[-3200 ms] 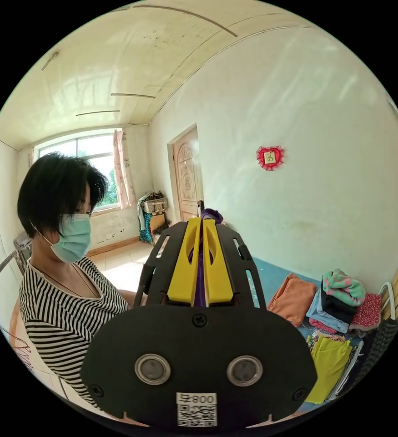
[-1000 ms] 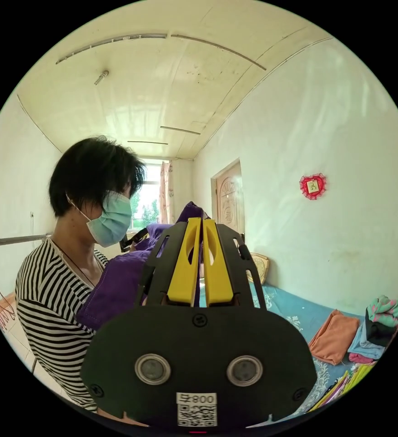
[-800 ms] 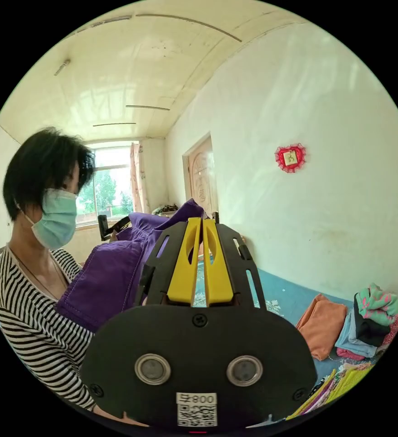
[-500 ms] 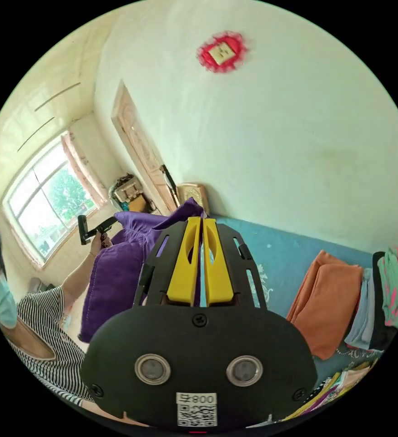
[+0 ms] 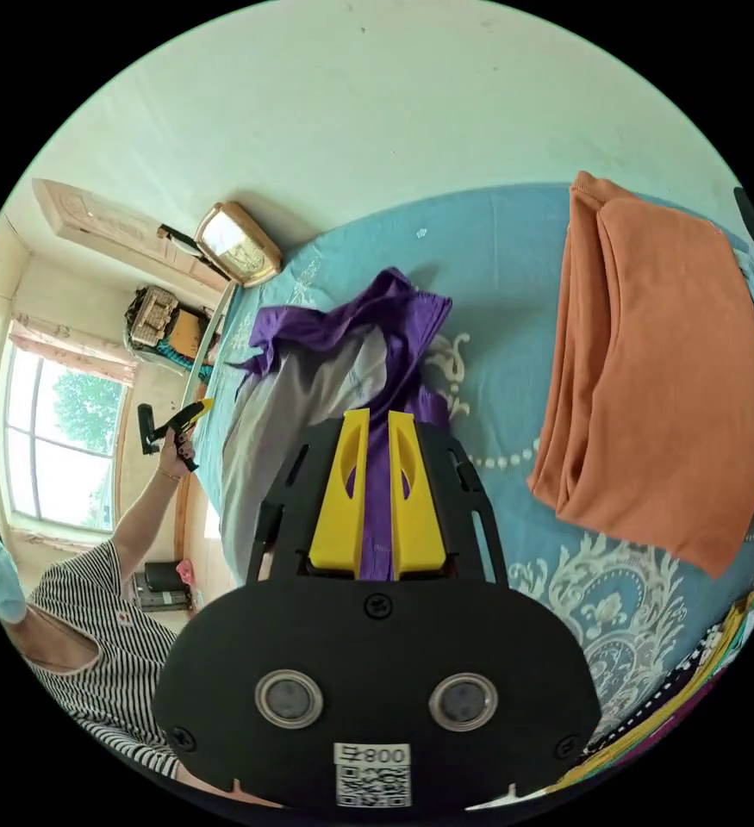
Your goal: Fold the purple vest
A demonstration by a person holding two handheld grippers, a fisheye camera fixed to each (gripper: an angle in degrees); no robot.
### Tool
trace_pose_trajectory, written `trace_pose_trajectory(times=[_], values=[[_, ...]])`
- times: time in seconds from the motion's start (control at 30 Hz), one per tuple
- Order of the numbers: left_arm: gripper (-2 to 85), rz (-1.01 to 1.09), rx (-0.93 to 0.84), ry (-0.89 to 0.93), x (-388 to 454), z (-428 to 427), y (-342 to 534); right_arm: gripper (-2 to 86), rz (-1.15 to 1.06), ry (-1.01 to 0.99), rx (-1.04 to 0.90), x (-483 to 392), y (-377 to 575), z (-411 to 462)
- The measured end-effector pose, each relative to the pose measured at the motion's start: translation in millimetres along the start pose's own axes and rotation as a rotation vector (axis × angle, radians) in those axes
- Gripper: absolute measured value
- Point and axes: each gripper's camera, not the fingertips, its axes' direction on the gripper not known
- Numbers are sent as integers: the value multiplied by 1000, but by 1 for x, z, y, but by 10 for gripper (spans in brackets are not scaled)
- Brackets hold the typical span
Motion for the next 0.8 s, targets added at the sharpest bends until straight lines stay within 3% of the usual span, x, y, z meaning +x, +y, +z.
trace_pose_trajectory(times=[0.23, 0.33, 0.4, 0.6, 0.8], values=[[92, -68, -214, -72, -6, 4, 111, 69, 18, 88, -139, -29, 200, 56], [101, -133, -289, -20, 0, 25, 141, 79, 104, 130, -165, -28, 264, 76], [96, -183, -313, 38, 8, 46, 150, 81, 185, 57, -157, -23, 299, 90], [29, -229, -309, 111, 38, 70, 132, 79, 223, 174, -206, -32, 345, 142], [15, -156, -212, 84, 85, 38, 109, 28, 228, 170, -271, -39, 381, 193]])
